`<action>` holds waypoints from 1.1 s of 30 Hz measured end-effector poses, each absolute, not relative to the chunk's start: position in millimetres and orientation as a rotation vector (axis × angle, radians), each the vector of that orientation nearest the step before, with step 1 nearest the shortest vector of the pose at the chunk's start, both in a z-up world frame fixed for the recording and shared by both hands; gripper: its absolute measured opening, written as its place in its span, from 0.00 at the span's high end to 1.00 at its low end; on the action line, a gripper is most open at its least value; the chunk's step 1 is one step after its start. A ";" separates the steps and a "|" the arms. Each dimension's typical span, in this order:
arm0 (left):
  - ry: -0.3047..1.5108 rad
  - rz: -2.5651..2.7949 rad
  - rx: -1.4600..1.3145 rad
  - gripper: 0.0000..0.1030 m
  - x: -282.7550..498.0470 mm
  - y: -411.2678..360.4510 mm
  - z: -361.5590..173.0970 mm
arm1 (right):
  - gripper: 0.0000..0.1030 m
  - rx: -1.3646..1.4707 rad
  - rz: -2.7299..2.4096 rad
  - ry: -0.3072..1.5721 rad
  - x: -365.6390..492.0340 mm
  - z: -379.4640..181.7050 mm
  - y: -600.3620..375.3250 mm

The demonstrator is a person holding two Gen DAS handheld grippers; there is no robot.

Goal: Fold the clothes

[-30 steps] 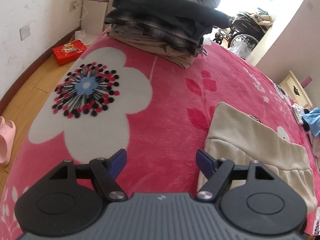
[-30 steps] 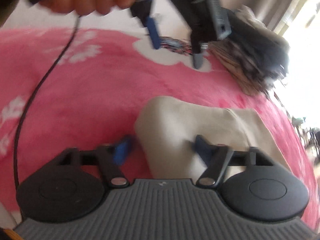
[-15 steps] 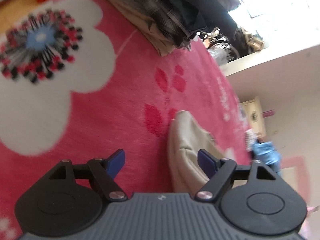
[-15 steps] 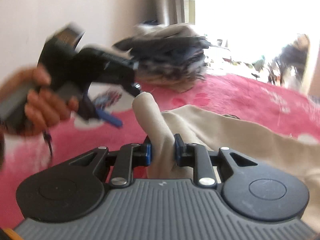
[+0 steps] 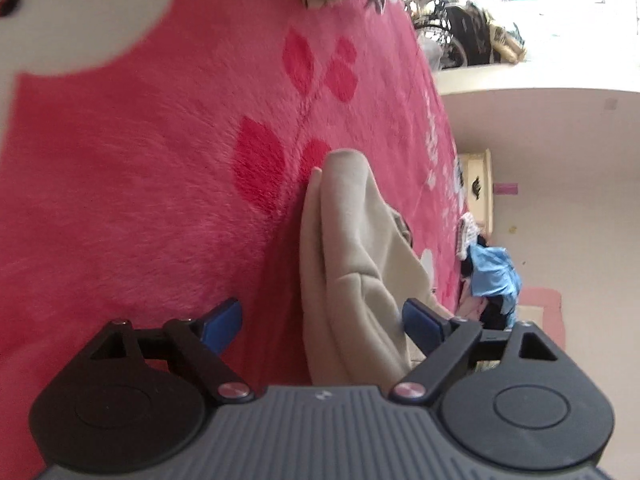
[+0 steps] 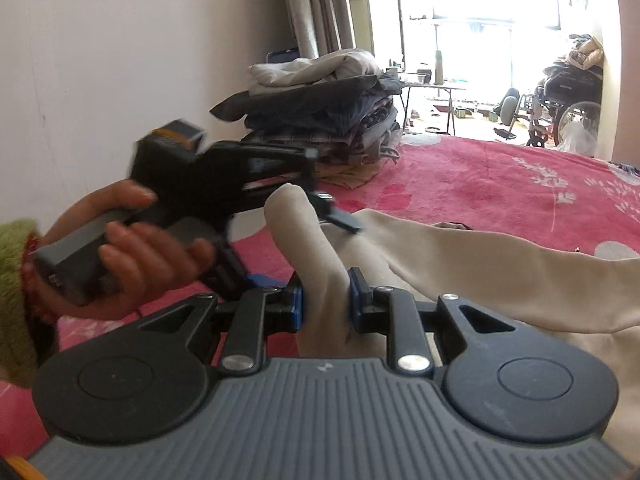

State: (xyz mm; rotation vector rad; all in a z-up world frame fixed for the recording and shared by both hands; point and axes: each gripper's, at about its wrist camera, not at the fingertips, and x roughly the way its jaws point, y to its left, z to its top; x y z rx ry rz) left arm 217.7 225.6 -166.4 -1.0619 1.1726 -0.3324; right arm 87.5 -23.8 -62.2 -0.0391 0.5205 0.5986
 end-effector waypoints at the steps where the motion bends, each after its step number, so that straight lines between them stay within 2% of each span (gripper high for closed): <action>1: 1.182 -0.336 -1.049 0.15 222.4 221.1 -168.0 | 0.81 -0.047 0.601 0.521 86.9 -62.6 -22.4; 3: 1.187 -0.337 -1.016 0.17 229.2 213.8 -166.4 | 0.81 -0.056 0.603 0.524 86.8 -63.8 -20.1; 5: 1.191 -0.323 -0.973 0.42 232.7 208.0 -162.0 | 0.81 -0.054 0.603 0.525 85.9 -63.6 -20.5; 6: 1.196 -0.325 -0.965 0.49 233.6 204.0 -161.1 | 0.81 -0.052 0.602 0.524 85.9 -63.2 -21.0; 7: 1.201 -0.326 -0.956 0.64 234.6 199.9 -160.2 | 0.81 -0.050 0.601 0.523 85.9 -62.5 -21.6; 8: 1.204 -0.327 -0.947 0.75 235.5 195.8 -158.9 | 0.81 -0.046 0.599 0.520 85.5 -61.1 -23.0; 13: 1.159 -0.308 -0.822 0.81 237.4 170.7 -122.7 | 0.81 0.012 0.574 0.497 82.9 -51.0 -37.0; 20: 1.102 -0.308 -0.615 0.83 240.7 111.8 -52.8 | 0.81 0.171 0.499 0.433 71.9 -30.6 -78.9; 28: 1.066 -0.392 -0.390 0.83 238.6 7.5 11.7 | 0.81 0.344 0.364 0.357 54.8 -10.9 -150.4; 33: 1.087 -0.444 -0.263 0.84 239.4 -75.8 17.9 | 0.81 0.457 0.256 0.325 45.3 -9.8 -207.4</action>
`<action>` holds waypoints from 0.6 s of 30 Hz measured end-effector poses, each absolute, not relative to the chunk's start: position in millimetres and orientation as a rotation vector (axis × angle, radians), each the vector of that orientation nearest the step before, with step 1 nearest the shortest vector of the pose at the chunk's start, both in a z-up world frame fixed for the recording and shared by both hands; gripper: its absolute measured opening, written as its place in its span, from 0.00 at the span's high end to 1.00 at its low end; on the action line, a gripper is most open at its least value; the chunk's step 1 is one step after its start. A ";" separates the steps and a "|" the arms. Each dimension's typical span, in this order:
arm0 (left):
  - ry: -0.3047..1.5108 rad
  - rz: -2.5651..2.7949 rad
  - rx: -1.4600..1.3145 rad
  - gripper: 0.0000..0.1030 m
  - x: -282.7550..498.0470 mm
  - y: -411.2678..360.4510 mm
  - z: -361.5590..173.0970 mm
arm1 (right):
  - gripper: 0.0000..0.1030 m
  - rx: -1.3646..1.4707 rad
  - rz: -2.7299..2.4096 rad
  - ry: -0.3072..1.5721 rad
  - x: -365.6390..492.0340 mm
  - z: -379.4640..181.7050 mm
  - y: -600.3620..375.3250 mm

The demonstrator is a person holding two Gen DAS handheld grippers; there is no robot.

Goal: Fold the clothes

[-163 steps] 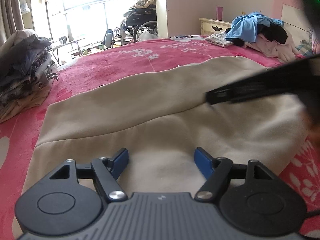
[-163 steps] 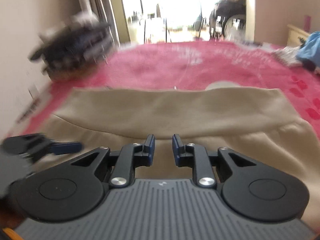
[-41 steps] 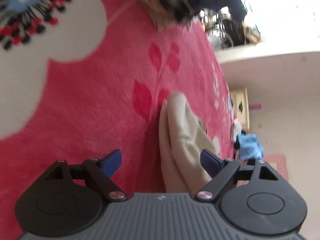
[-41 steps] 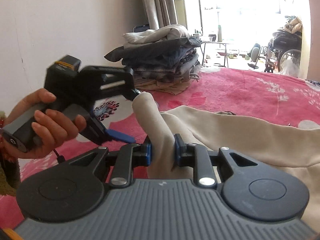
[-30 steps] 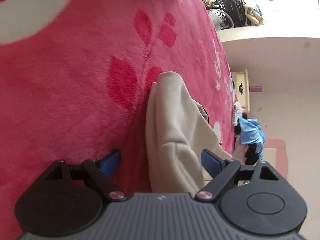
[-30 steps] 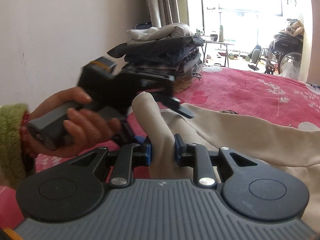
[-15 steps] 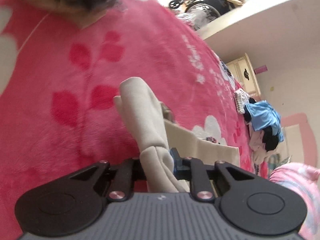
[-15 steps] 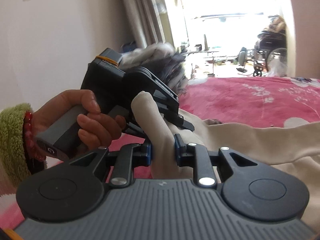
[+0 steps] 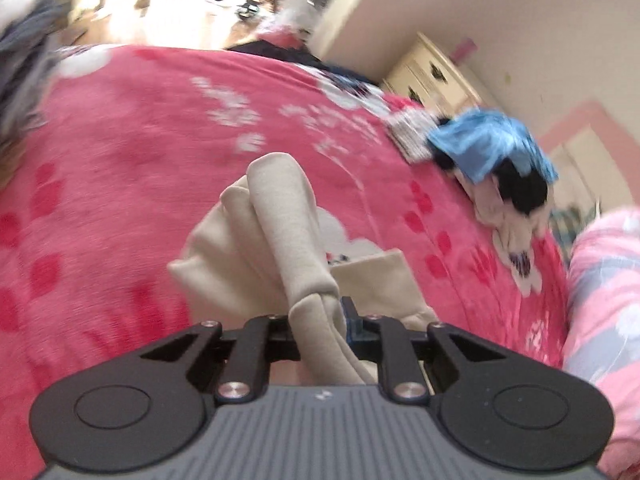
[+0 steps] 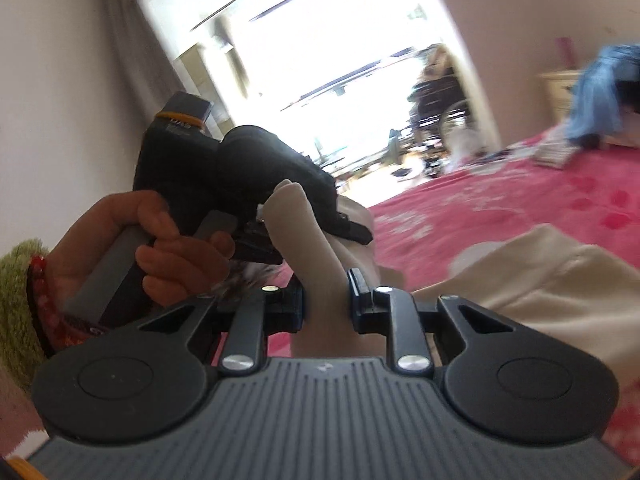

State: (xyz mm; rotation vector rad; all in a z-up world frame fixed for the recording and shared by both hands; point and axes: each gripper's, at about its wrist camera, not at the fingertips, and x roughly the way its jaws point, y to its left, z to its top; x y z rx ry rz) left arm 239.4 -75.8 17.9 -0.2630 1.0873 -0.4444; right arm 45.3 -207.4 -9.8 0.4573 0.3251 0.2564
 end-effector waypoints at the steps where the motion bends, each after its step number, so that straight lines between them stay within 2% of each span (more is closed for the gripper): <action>1: 1.099 -0.452 -0.244 0.84 240.2 -91.0 15.7 | 0.81 0.485 0.232 0.324 44.0 -12.4 -220.2; 7: 1.117 -0.506 -0.069 0.82 238.1 -187.7 -9.3 | 0.81 0.645 0.086 0.325 41.3 -38.4 -290.7; 10: 1.118 -0.606 0.042 0.63 237.8 -230.1 -38.1 | 0.81 0.732 0.001 0.336 40.6 -62.3 -319.4; 11: 1.134 -0.621 0.040 0.57 237.6 -234.6 -45.8 | 0.81 0.774 -0.029 0.354 43.1 -74.7 -329.5; 14: 1.125 -0.709 -0.030 0.55 233.1 -232.9 -54.2 | 0.82 0.946 -0.103 0.396 45.9 -111.6 -359.8; 18: 1.050 -0.825 -0.097 0.50 217.8 -201.9 -36.9 | 0.81 1.247 -0.125 0.386 38.6 -148.6 -390.3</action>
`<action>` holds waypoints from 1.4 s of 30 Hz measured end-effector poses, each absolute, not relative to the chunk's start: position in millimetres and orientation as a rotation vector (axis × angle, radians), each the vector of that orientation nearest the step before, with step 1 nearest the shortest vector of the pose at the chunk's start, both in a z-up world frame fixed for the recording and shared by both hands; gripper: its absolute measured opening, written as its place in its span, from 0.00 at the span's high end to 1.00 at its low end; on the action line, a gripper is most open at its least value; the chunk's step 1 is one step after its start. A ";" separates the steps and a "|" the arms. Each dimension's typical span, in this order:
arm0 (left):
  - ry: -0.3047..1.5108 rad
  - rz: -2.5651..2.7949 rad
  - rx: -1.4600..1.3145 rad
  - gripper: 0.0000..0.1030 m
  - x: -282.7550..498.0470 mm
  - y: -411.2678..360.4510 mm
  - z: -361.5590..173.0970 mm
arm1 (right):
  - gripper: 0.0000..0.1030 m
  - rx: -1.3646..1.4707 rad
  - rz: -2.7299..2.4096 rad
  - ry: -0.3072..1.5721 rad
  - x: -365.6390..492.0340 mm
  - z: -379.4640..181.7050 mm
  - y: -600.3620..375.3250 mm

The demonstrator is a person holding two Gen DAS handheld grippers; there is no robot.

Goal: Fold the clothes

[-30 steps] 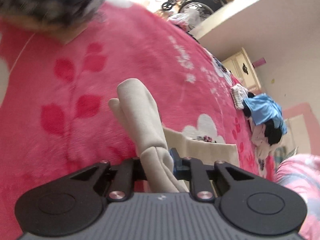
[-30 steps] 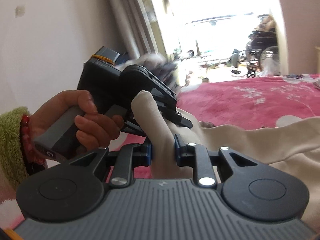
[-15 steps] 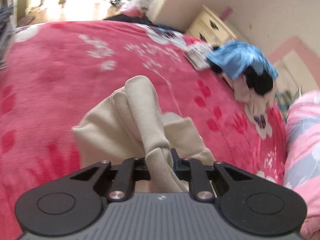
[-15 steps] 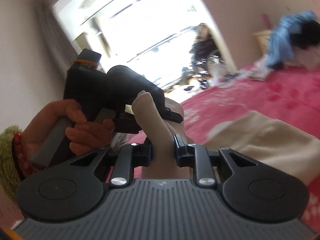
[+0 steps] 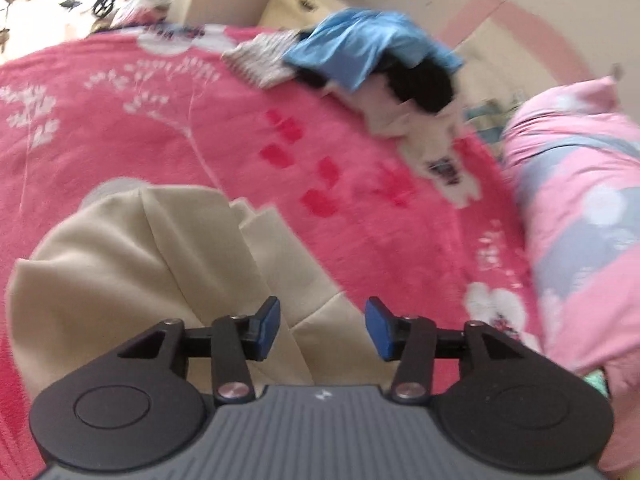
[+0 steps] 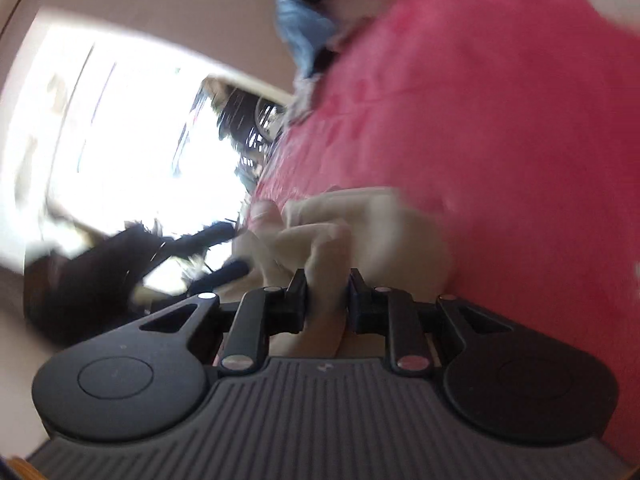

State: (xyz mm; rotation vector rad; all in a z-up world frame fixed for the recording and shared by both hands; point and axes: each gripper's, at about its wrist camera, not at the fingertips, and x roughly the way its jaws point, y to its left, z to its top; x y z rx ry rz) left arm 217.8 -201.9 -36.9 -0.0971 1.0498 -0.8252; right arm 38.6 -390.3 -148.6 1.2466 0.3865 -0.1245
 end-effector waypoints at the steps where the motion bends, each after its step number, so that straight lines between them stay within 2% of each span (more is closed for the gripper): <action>1: 1.028 -0.843 -0.104 0.47 213.1 -192.5 -31.9 | 0.79 1.295 -0.121 0.377 37.0 -153.3 -394.9; 4: 0.966 -0.869 -0.082 0.44 195.6 -154.5 -23.2 | 0.77 1.369 -0.118 0.368 35.5 -154.0 -405.1; 8: 0.916 -0.856 0.006 0.44 162.3 -114.5 -27.2 | 0.76 1.314 -0.160 0.374 32.3 -133.2 -417.4; 13: 0.886 -0.838 0.058 0.44 131.1 -91.5 -49.2 | 0.76 0.911 -0.013 0.490 74.1 -69.1 -410.6; 16: 0.870 -0.817 0.080 0.44 123.2 -91.6 -65.0 | 0.76 0.686 0.191 0.680 132.1 -47.8 -396.7; 19: 0.832 -0.804 0.086 0.44 116.9 -92.3 -70.8 | 0.76 0.571 0.265 0.837 166.9 -56.8 -390.3; 23: 0.816 -0.810 0.124 0.44 112.3 -92.0 -76.1 | 0.76 0.580 0.374 1.036 183.7 -82.4 -382.1; 27: 0.801 -0.835 0.159 0.44 111.1 -90.0 -79.8 | 0.76 0.525 0.440 1.098 166.5 -82.5 -365.2; 31: 0.782 -0.852 0.178 0.44 111.1 -89.6 -82.0 | 0.77 0.545 0.432 1.123 190.6 -82.6 -370.3; 39: 0.759 -0.866 0.192 0.44 110.3 -86.7 -86.0 | 0.71 0.603 0.515 1.166 220.7 -99.6 -356.3; 40: 0.757 -0.868 0.188 0.44 110.6 -85.9 -86.1 | 0.72 0.604 0.525 1.167 220.1 -100.6 -353.4; 41: 0.755 -0.869 0.188 0.44 110.3 -85.5 -85.6 | 0.83 0.612 0.510 1.158 218.3 -98.6 -355.0; 42: 0.748 -0.869 0.190 0.44 109.1 -85.7 -84.1 | 0.89 0.619 0.495 1.147 216.4 -96.4 -356.7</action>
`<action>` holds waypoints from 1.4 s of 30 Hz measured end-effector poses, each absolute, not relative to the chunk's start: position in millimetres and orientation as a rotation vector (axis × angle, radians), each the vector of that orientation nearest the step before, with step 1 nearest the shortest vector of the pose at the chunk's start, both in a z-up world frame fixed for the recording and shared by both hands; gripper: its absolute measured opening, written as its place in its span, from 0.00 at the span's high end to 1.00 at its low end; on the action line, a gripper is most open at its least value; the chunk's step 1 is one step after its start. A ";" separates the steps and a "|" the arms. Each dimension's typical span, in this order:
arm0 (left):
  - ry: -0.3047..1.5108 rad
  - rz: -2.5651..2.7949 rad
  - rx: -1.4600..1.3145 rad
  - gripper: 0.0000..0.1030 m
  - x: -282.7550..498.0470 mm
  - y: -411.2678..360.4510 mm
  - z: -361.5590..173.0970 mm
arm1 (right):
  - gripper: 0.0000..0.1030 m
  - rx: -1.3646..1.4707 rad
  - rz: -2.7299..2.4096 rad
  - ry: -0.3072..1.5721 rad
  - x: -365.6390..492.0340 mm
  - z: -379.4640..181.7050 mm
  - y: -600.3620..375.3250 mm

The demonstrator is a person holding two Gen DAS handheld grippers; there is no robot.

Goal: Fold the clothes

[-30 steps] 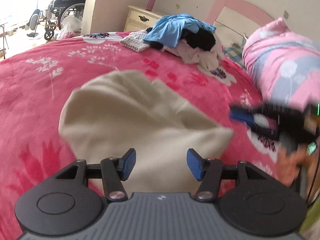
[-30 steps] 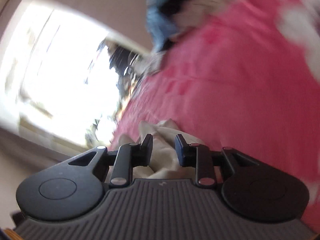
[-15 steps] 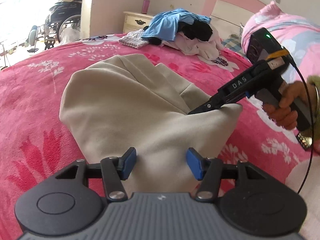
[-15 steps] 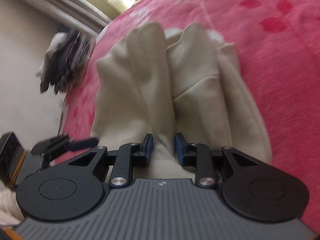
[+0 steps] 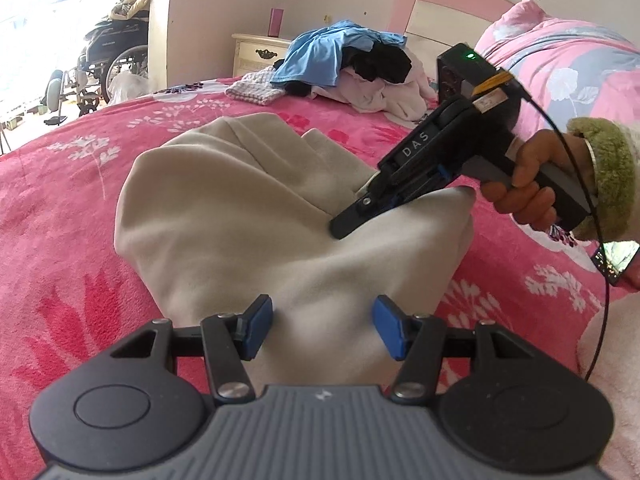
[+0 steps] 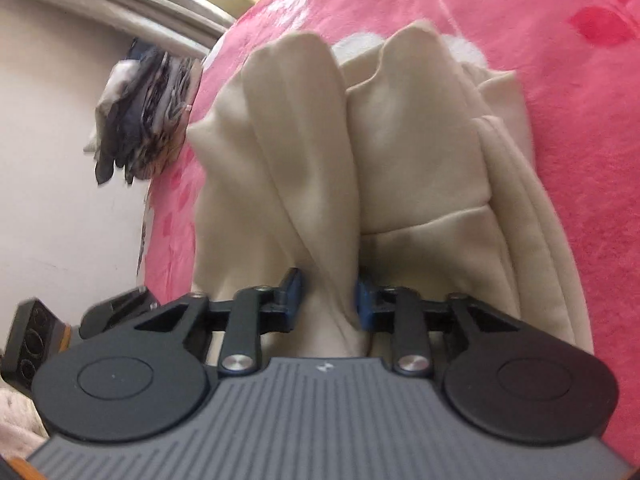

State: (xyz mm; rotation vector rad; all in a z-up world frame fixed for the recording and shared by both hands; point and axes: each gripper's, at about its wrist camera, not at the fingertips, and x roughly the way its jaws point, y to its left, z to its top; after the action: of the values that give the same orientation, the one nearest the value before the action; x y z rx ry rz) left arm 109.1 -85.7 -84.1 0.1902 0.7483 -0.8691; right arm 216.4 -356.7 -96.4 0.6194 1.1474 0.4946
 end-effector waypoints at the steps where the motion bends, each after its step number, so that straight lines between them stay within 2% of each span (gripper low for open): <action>1: 0.741 -0.869 0.194 0.44 107.8 -86.2 -82.4 | 0.91 0.622 0.481 1.125 212.8 -91.9 -358.3; 7: 0.681 -0.906 0.232 0.44 106.0 -102.5 -64.8 | 0.93 0.525 0.475 0.906 182.2 -28.0 -358.8; 11: 0.671 -0.947 0.179 0.43 122.4 -118.5 -55.4 | 0.94 0.350 0.442 0.875 166.0 -3.5 -359.0; 18: 0.670 -0.996 0.219 0.41 142.7 -168.1 -60.6 | 0.94 0.329 0.343 0.864 156.9 -9.2 -374.4; 27: 0.735 -1.011 0.332 0.39 147.5 -210.7 -100.4 | 0.92 0.401 0.229 0.957 156.4 -89.0 -402.6; 33: 0.742 -1.003 0.300 0.38 152.1 -208.1 -103.7 | 0.87 0.626 0.219 0.804 117.6 -68.7 -442.0; 36: 0.728 -1.000 0.310 0.38 149.6 -208.6 -103.4 | 0.83 0.605 0.242 0.837 105.1 -66.6 -441.7; 38: 0.720 -0.997 0.312 0.38 148.4 -209.5 -104.2 | 0.74 0.569 0.263 0.889 106.6 -71.3 -432.1; 40: 0.717 -0.994 0.311 0.38 149.0 -210.3 -105.3 | 0.74 0.505 0.284 0.942 111.6 -79.9 -418.8; 42: 0.714 -0.990 0.311 0.38 148.2 -210.9 -106.1 | 0.80 0.416 0.285 0.959 110.3 -85.4 -406.6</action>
State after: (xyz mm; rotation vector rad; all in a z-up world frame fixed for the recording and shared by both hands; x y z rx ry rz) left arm 148.2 -210.9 -106.1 0.3112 0.7142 -0.9902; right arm 110.3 -406.6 -85.4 0.4159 0.9593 0.2848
